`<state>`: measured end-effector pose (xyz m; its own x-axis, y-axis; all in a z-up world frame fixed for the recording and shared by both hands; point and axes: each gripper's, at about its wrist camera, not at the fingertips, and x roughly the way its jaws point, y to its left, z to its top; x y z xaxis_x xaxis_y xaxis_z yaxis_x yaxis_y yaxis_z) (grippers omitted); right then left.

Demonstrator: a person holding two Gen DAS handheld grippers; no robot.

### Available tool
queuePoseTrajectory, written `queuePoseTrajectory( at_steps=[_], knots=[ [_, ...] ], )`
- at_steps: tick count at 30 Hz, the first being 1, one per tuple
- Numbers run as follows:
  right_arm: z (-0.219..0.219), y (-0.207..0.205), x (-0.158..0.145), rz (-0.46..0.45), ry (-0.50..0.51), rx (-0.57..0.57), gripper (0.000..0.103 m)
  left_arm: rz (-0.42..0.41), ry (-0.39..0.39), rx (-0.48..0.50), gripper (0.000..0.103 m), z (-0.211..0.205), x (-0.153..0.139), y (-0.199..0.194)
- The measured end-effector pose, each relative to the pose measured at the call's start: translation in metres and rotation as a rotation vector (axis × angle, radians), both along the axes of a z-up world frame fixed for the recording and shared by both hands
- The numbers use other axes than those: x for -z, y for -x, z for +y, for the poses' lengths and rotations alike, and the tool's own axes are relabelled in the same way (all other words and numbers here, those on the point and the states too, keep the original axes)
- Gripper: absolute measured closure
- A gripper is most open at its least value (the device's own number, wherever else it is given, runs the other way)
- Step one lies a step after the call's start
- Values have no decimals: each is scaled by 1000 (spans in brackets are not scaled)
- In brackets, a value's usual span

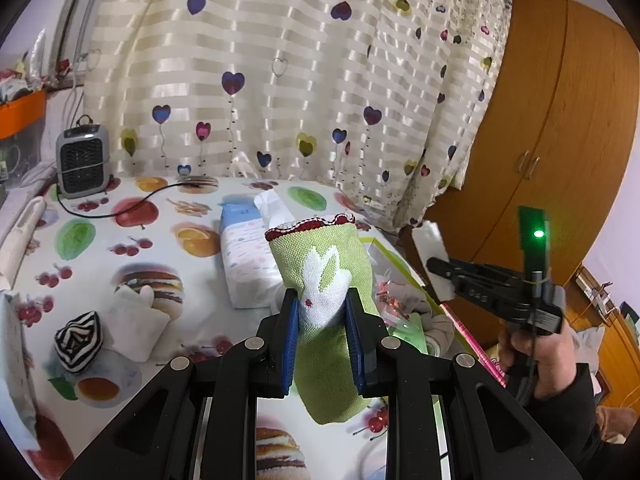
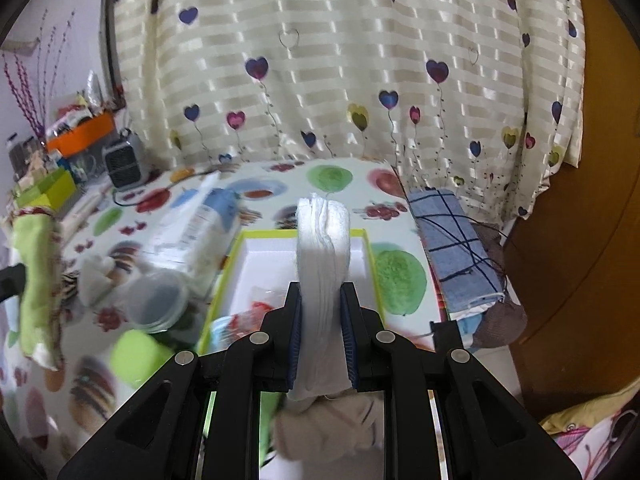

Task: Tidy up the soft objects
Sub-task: 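Carry the white cloth with the right gripper over the white box, then lower the rabbit towel and white cloth into the box and open both grippers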

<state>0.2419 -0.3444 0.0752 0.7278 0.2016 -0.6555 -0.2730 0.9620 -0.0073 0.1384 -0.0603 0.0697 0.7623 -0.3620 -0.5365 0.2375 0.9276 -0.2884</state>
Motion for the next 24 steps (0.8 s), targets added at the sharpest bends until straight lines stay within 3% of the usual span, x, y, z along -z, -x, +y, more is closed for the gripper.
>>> queuePoseTrajectory(
  at_steps=[14, 24],
  knots=[
    [2, -49, 44, 129, 99, -19, 78, 15, -16, 59, 83, -27, 1, -34],
    [-13, -32, 24, 61, -6, -21, 77, 37, -30, 116, 83, -57, 6, -59]
  ],
)
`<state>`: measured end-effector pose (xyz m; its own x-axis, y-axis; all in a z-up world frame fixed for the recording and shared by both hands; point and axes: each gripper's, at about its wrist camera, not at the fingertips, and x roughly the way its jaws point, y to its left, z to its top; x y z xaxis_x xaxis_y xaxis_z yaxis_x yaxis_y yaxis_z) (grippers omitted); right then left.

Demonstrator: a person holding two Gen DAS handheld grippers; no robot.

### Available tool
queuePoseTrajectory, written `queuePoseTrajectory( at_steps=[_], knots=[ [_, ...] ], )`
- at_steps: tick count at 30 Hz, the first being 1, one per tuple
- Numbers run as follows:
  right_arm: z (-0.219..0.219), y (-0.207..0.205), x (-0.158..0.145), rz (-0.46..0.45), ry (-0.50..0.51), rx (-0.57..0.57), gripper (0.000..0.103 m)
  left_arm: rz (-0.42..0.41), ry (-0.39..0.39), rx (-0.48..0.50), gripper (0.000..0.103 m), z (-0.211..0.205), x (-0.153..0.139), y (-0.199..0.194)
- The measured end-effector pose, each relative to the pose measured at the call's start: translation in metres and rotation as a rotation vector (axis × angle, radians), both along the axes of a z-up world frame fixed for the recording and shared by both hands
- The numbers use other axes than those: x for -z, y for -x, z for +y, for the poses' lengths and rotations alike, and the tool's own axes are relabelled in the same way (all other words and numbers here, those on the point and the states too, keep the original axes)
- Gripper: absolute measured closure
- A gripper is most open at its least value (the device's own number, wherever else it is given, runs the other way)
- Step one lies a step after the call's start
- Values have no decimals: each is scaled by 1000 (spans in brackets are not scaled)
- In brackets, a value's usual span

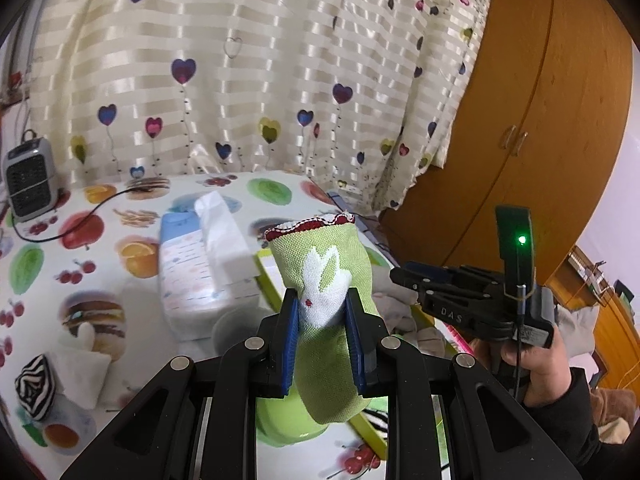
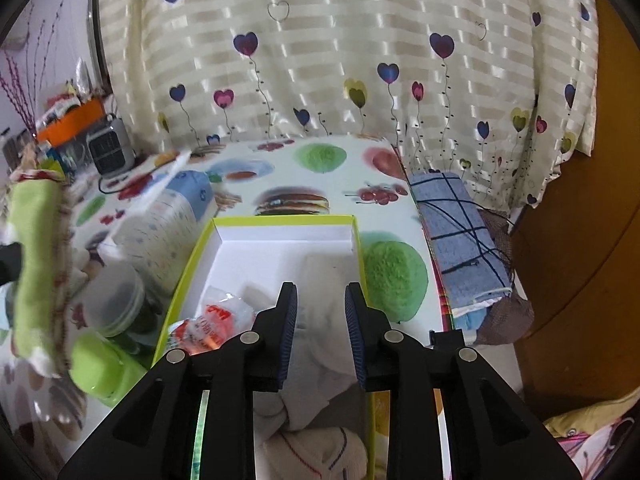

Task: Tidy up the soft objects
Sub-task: 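Lower the rabbit towel and white cloth into the box and open both grippers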

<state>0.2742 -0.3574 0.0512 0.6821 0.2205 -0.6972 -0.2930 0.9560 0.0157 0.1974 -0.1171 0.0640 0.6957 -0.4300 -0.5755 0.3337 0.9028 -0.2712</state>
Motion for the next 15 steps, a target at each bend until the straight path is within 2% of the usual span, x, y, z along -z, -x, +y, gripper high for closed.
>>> queuePoseTrajectory(
  at_steps=[3, 6, 15],
  knots=[
    [-1, 4, -1, -9, 8, 13, 77, 8, -13, 13, 83, -10, 2, -9],
    [-5, 14, -4, -21, -36, 13, 77, 24, -31, 31, 83, -21, 7, -20],
    [-6, 40, -1, -23, -79, 1, 77, 95, -47, 56, 82, -44, 25, -61]
  ],
)
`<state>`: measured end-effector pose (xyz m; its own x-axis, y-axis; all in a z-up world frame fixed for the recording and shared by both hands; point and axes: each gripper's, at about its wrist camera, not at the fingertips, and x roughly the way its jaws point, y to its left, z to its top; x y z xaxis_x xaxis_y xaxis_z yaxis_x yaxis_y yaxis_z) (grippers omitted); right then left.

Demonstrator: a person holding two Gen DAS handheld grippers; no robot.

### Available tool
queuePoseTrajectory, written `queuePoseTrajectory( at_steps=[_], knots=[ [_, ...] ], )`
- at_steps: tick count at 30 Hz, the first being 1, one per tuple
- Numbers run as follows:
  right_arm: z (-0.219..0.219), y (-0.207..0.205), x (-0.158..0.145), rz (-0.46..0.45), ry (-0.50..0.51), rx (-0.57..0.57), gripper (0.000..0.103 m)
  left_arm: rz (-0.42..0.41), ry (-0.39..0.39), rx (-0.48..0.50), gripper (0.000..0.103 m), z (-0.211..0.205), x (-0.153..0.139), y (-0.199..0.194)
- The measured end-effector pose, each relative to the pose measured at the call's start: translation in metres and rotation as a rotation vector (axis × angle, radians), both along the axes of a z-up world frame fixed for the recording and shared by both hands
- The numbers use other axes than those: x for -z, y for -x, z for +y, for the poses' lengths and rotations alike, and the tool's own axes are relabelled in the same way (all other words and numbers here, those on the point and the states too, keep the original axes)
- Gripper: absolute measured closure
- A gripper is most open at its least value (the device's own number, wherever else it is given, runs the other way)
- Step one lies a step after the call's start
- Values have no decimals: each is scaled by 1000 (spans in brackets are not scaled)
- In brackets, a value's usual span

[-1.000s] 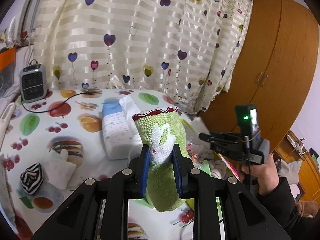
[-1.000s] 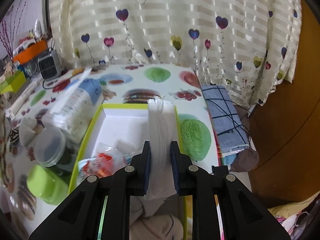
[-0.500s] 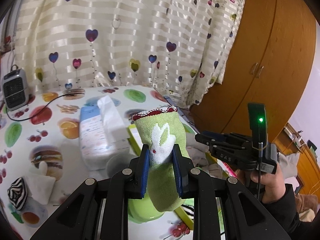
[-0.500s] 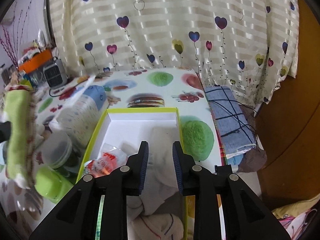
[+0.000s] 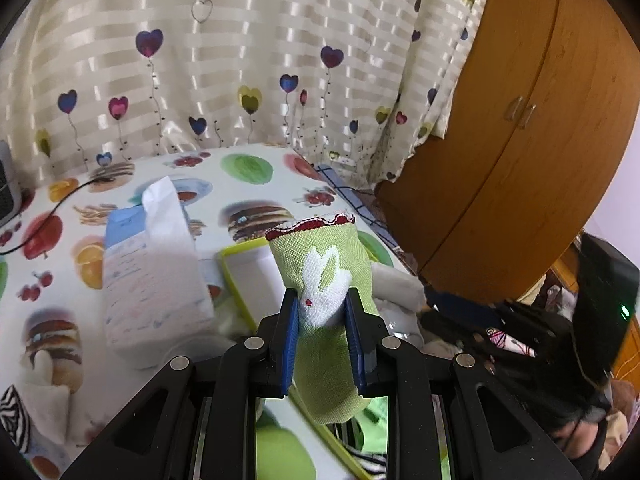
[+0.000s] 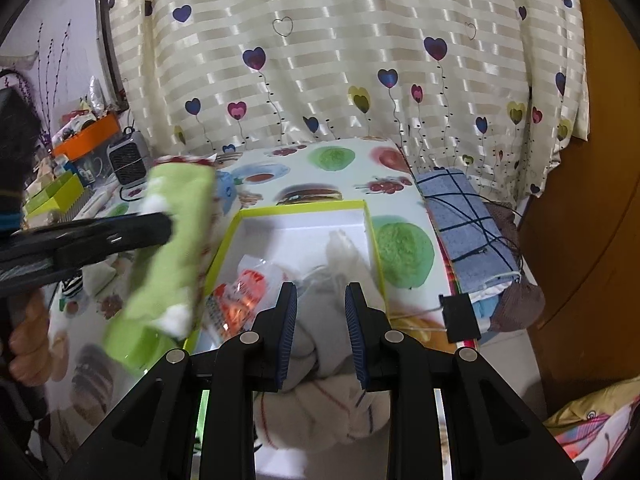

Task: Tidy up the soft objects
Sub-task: 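Lower the rabbit towel and white cloth into the box and open both grippers, then withdraw both grippers from the box toward the striped sock and white sock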

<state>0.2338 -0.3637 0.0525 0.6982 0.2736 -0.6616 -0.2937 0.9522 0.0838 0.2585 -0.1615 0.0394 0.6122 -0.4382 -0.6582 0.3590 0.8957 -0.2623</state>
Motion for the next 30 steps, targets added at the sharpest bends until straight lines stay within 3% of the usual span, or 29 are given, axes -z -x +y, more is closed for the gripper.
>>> queuePoseTrajectory(
  at_steps=[7, 14, 30],
  knots=[
    [-6, 2, 0, -5, -16, 12, 77, 53, -9, -18, 81, -11, 14, -31],
    [-7, 3, 4, 3, -24, 15, 77, 102, -29, -42, 71, -11, 30, -47],
    [6, 26, -10, -35, -37, -10, 77, -26, -13, -41, 67, 6, -12, 4]
  ],
)
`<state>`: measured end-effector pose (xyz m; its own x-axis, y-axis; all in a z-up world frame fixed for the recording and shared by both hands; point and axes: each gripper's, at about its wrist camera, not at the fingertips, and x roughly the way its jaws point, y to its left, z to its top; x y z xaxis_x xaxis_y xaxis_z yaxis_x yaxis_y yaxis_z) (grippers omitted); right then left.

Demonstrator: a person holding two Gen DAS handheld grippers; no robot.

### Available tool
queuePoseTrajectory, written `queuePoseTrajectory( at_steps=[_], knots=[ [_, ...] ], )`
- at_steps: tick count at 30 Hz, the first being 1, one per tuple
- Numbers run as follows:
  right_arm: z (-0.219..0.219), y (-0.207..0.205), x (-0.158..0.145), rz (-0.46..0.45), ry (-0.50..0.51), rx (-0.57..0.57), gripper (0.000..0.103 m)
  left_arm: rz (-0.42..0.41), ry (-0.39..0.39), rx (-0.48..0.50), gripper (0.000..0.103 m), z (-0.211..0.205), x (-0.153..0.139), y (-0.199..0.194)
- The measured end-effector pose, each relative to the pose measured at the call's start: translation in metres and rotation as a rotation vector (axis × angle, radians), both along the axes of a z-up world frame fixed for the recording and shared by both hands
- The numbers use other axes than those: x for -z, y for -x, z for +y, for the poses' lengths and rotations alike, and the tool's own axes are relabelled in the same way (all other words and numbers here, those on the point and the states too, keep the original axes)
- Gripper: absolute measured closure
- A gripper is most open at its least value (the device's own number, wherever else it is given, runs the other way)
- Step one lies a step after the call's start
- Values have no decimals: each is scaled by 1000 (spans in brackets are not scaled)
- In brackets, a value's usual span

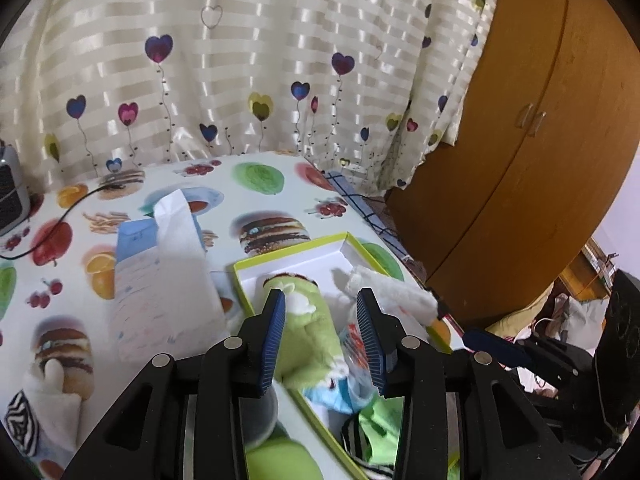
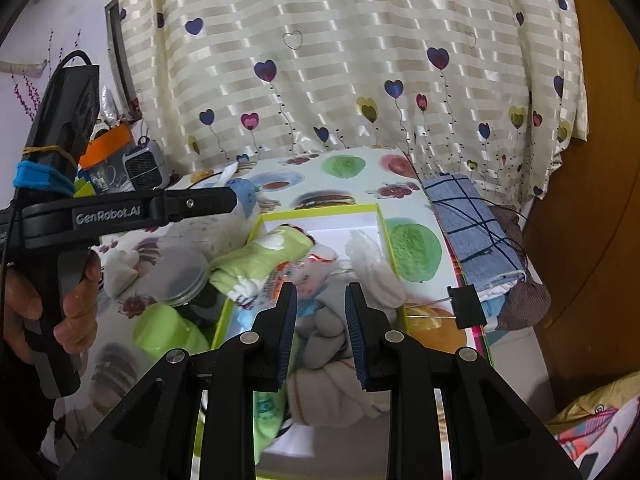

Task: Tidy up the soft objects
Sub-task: 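Withdraw both grippers from the box toward the striped sock and white sock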

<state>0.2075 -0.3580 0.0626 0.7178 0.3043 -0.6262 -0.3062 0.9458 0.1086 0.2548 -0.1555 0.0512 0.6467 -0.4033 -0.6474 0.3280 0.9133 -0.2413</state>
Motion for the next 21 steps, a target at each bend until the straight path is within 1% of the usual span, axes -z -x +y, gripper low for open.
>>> queuePoseTrajectory(
  at_steps=[4, 9, 10, 11, 12, 13, 21],
  knots=[
    [4, 10, -6, -15, -21, -9, 77, -42, -13, -4, 67, 4, -10, 26],
    [13, 24, -13, -25, -44, -31, 76, -67, -27, -13, 67, 12, -16, 55],
    [15, 27, -14, -25, -45, -37, 72, -71, -28, -16, 67, 14, -17, 61],
    [17, 29, -15, -25, -45, -41, 58, -75, -31, -21, 67, 17, -17, 66],
    [21, 32, -16, -27, -45, -50, 52, -76, -33, -26, 67, 19, -17, 71],
    [22, 35, -18, -29, -45, -53, 49, -77, -37, -35, 67, 22, -17, 76],
    [42, 52, -26, -38, -47, -100, 49, -81, -37, -86, 67, 45, -15, 103]
  ],
)
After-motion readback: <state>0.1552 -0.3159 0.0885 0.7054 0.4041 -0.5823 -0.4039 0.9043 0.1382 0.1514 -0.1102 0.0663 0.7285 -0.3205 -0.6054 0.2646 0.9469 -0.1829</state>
